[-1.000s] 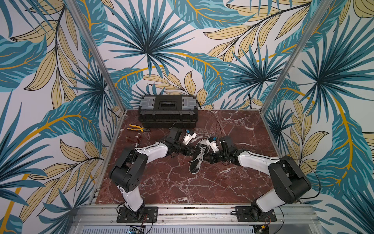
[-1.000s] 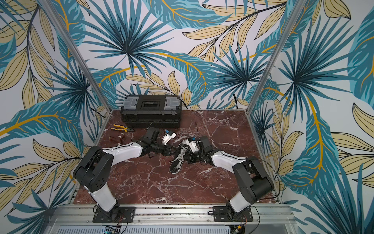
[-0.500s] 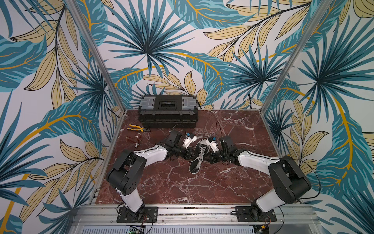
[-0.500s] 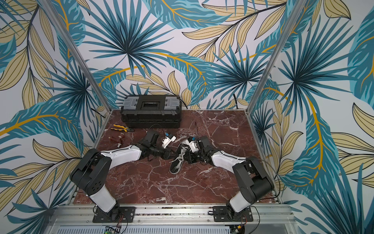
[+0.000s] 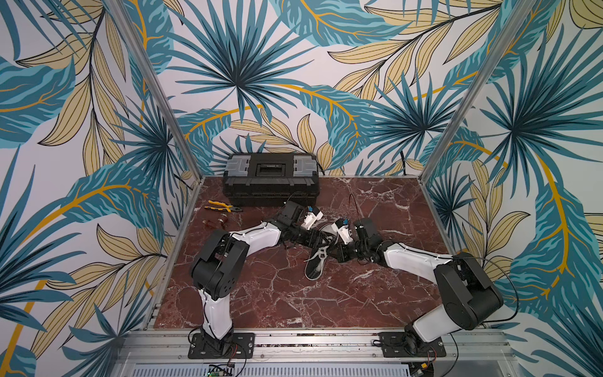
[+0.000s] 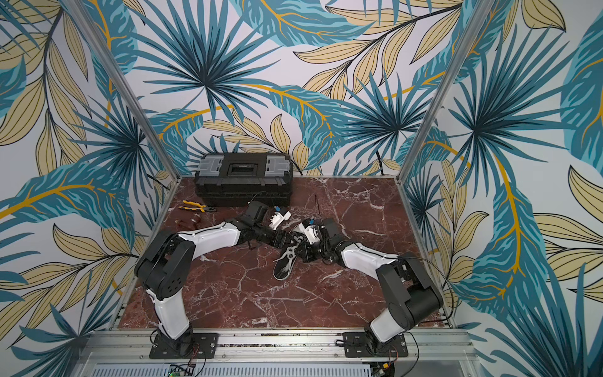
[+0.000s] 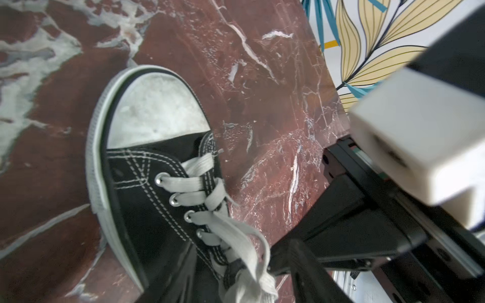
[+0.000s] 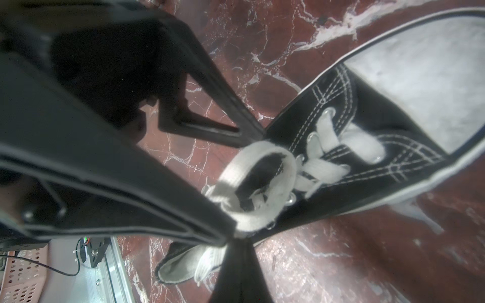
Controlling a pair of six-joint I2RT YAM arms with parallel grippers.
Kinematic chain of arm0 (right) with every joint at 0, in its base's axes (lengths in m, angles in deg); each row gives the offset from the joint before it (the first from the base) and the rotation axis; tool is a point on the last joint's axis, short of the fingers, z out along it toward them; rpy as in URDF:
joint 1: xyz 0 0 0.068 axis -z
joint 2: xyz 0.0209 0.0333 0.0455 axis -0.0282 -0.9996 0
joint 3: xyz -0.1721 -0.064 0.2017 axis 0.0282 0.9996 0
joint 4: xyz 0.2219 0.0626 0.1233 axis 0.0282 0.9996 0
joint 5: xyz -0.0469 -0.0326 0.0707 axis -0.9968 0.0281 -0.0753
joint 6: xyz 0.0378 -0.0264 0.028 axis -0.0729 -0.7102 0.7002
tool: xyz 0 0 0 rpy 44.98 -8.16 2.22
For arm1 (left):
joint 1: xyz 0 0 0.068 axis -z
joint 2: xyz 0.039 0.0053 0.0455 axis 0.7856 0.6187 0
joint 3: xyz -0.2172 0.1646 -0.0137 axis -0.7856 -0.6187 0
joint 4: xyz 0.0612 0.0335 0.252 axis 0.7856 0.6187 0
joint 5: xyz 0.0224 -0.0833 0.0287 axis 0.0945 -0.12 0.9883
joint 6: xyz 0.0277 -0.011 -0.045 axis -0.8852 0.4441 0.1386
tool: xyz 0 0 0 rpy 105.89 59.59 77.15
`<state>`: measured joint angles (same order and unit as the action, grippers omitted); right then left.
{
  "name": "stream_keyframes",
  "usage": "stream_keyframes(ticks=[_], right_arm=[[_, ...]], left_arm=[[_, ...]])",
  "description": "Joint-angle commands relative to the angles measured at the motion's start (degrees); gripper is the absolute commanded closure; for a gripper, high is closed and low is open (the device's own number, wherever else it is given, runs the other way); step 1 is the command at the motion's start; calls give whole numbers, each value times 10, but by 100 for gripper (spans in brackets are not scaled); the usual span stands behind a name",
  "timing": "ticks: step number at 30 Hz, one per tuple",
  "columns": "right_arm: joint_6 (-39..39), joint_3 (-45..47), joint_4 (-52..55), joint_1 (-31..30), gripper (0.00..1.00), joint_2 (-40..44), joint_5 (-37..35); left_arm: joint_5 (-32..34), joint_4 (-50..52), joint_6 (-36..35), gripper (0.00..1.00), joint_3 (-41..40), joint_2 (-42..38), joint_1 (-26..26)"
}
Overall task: Tie the shoes
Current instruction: Tie the shoelace on the shoe.
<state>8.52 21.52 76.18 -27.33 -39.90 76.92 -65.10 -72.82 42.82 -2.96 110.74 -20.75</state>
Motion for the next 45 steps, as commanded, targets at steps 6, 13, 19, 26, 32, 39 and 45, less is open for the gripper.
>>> stream_keyframes(ticks=[6, 13, 19, 26, 32, 39, 45], right_arm=[[-3, 3, -7, -6, 100, 6, 7], [-2, 2, -8, -8, 100, 1, 6], [-2, 0, -8, -9, 100, -1, 4], [-2, -1, -8, -10, 100, -10, 6], [-7, 2, 4, -9, 100, -4, 3], [-4, 9, 15, -10, 100, 2, -3], [-6, 13, 25, -10, 100, 9, -8]], left_arm=[[26, 61, 0, 36, 56, 26, 7], [22, 117, -17, 46, 96, 47, 17], [46, 156, -35, 48, 111, 48, 26], [48, 142, -30, 68, 114, 47, 29], [54, 133, -33, 83, 108, 31, 28], [54, 100, -23, 88, 81, 7, 24], [44, 71, -13, 90, 57, -7, 20]])
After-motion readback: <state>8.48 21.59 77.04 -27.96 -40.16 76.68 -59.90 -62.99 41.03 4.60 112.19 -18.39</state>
